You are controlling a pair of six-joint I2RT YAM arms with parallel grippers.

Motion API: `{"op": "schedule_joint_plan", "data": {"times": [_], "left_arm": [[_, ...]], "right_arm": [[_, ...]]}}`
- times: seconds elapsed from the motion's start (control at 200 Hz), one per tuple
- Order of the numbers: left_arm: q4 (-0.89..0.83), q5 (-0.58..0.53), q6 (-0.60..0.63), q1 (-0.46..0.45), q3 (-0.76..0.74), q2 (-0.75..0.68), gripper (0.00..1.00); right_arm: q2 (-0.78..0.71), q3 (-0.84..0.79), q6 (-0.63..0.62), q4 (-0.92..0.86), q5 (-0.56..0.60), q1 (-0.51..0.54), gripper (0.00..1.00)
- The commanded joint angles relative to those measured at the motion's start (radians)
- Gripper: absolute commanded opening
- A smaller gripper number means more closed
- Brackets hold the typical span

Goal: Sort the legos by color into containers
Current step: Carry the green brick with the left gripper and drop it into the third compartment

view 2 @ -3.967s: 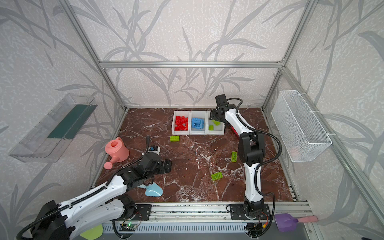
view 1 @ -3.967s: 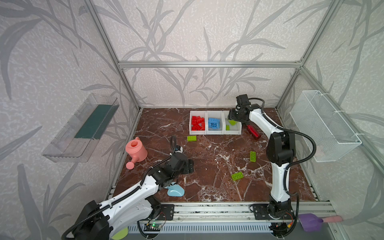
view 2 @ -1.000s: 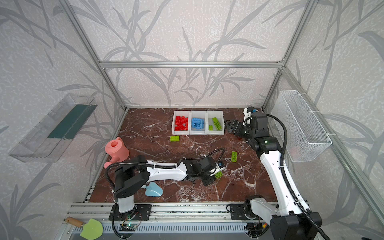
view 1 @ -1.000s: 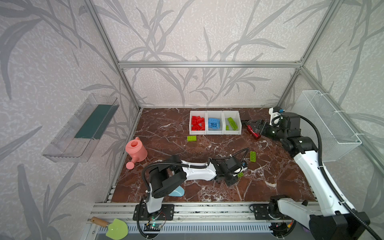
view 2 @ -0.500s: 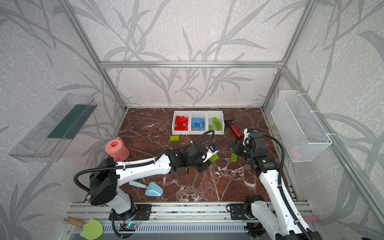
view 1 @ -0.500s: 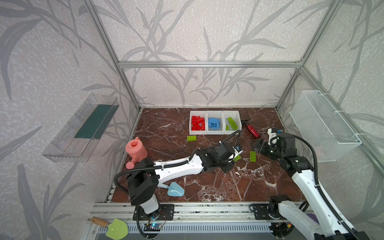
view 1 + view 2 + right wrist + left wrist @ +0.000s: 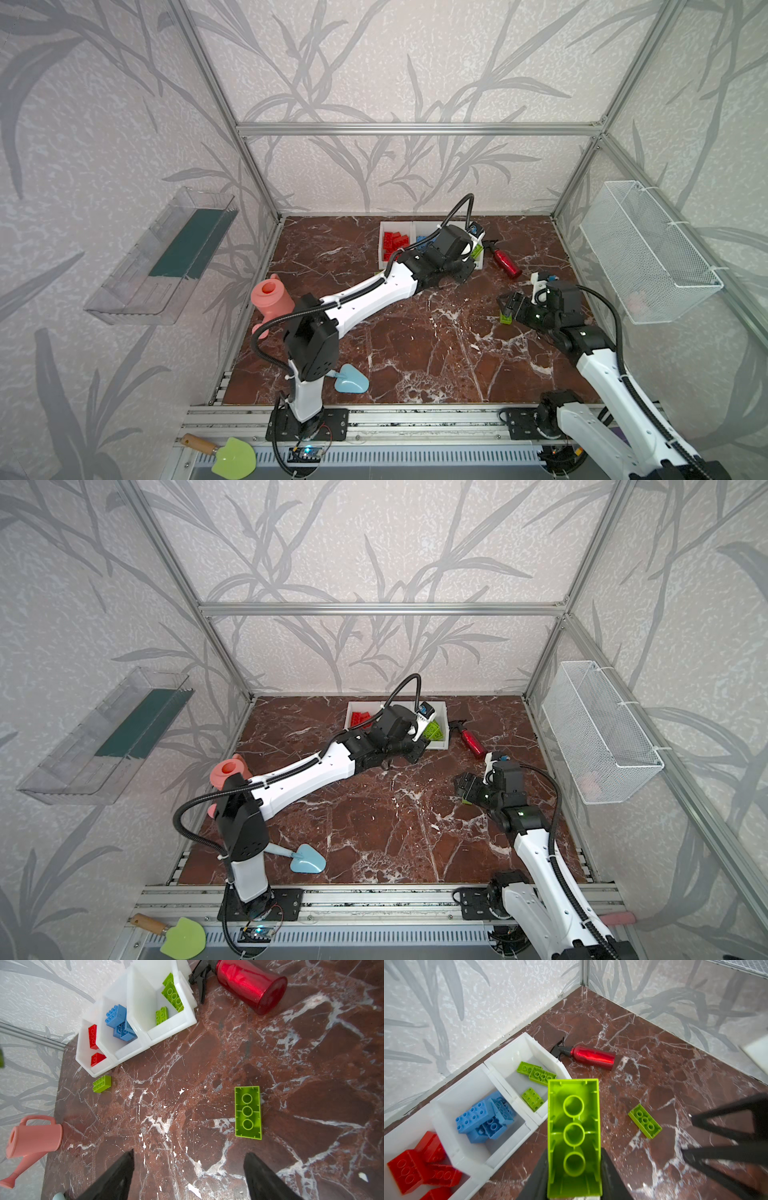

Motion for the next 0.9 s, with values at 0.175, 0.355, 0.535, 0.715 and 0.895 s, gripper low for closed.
{"op": "schedule_joint_plan", "data": {"times": [0.175, 0.355, 0.535, 0.715, 0.895], "left_arm": [[-0.157, -0.054, -0.053, 0.058, 0.386, 0.314, 0.23], [-0.207, -0.027, -0.105, 0.094, 0.646, 0.507, 0.23], [-0.248, -0.073, -0.141, 0.118, 0.88, 0.677, 0.23], [-0.197, -0.055, -0.205, 0.139, 0.888, 0.72, 0.23], [-0.178, -0.046, -0.214, 0.148, 0.888, 0.741, 0.24]], "right_arm": [[-0.017, -0.034, -0.067, 0.043, 0.009, 0.0, 0.84], [-0.039, -0.062, -0.064, 0.051, 0.001, 0.002, 0.84], [-0.036, -0.063, -0.065, 0.059, -0.011, 0.001, 0.84], [-0.034, -0.075, -0.06, 0.071, -0.012, 0.002, 0.84], [-0.011, -0.086, -0.049, 0.103, -0.02, 0.005, 0.84]]}}
